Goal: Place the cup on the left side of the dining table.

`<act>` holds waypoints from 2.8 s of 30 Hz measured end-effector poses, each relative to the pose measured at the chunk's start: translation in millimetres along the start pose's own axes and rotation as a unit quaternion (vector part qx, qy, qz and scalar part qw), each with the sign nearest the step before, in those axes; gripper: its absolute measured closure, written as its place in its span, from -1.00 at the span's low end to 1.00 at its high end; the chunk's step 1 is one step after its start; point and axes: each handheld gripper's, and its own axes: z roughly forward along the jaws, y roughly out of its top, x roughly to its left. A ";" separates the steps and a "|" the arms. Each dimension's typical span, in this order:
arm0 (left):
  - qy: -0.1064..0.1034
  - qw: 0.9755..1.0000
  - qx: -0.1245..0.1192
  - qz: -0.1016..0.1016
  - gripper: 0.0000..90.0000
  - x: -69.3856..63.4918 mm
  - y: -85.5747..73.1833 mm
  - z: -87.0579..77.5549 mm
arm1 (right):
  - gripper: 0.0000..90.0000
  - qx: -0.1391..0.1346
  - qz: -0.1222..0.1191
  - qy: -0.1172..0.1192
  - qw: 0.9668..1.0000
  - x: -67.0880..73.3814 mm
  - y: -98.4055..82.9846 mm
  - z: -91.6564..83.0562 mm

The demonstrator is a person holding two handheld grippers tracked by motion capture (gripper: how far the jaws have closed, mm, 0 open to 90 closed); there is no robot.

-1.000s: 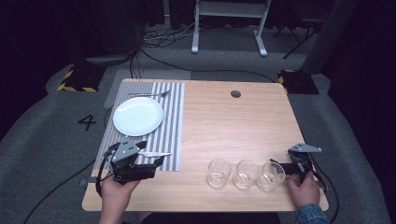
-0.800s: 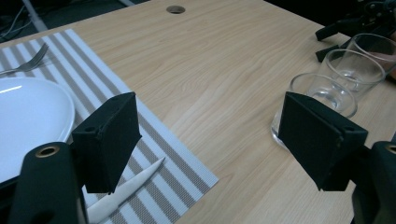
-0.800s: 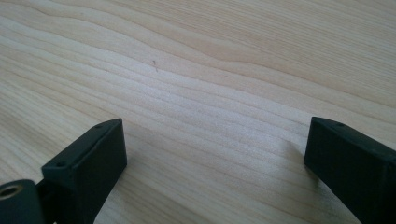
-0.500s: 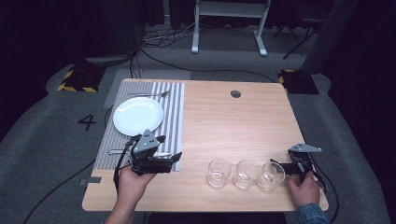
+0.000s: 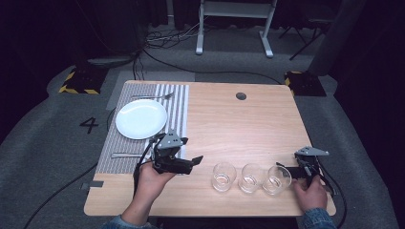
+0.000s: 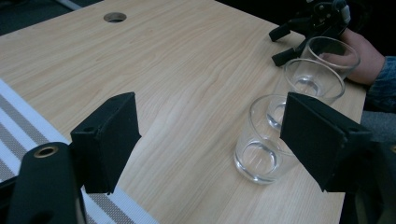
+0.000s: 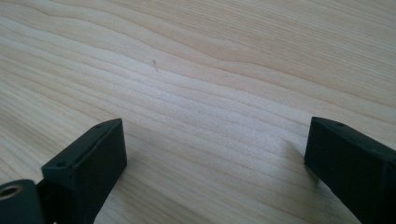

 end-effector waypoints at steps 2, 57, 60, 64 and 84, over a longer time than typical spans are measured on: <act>-0.005 1.000 -0.005 0.004 -0.56 -1.9 2.3 5.4 | -0.87 0.000 0.000 0.000 1.000 0.0 0.0 0.0; -0.072 0.995 0.044 0.057 -0.61 -59.6 -43.3 118.7 | -0.86 -0.001 0.002 -0.002 1.000 0.4 -0.3 -0.2; -0.070 0.995 0.042 0.062 -0.59 -60.1 -43.7 118.8 | -0.86 -0.001 0.002 -0.001 1.000 0.4 -0.3 -0.2; -0.073 0.995 0.041 0.063 -0.58 -62.2 -44.2 119.4 | -0.86 -0.001 0.002 -0.002 1.000 0.4 -0.3 -0.2; -0.078 0.994 0.040 0.069 -0.57 -63.5 -43.1 121.3 | -0.86 -0.001 0.001 -0.002 1.000 0.3 -0.2 -0.2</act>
